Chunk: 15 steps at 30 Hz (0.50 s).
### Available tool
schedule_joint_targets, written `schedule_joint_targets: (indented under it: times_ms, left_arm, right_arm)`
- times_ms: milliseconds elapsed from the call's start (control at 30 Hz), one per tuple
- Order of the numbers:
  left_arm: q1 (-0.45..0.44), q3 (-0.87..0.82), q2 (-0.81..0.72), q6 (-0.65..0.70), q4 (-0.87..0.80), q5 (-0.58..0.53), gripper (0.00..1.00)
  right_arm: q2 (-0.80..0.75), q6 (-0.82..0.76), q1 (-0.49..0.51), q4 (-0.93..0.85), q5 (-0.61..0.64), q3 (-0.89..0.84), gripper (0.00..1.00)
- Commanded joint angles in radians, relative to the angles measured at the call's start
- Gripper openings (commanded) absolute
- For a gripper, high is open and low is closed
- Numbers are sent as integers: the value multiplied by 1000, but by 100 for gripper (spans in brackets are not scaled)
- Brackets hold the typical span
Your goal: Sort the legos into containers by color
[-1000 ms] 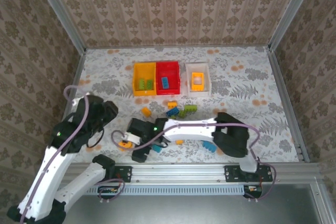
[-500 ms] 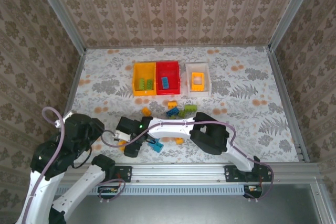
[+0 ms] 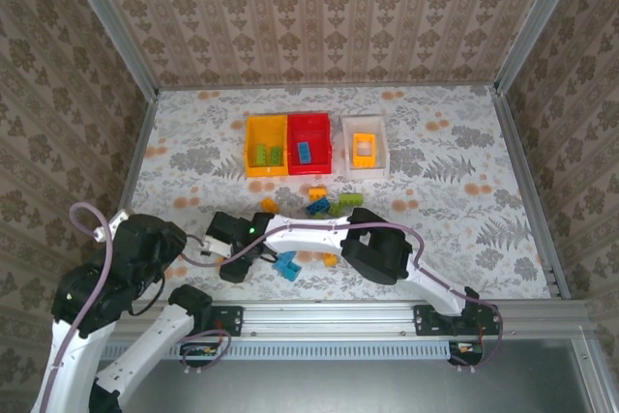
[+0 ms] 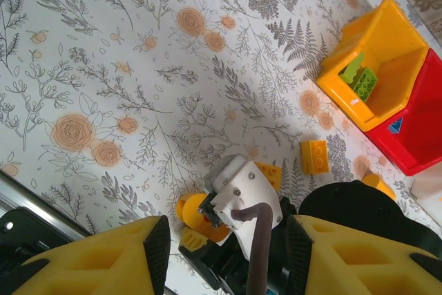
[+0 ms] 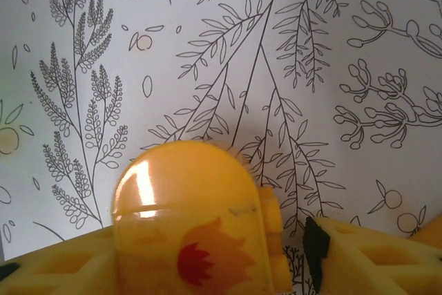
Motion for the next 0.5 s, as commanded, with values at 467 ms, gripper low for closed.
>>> schedule_joint_targets:
  times_ms: [467]
  left_arm:
    - [8, -102, 181, 191, 555, 349, 53]
  right_arm:
    - [-485, 265, -241, 202, 54, -362, 29]
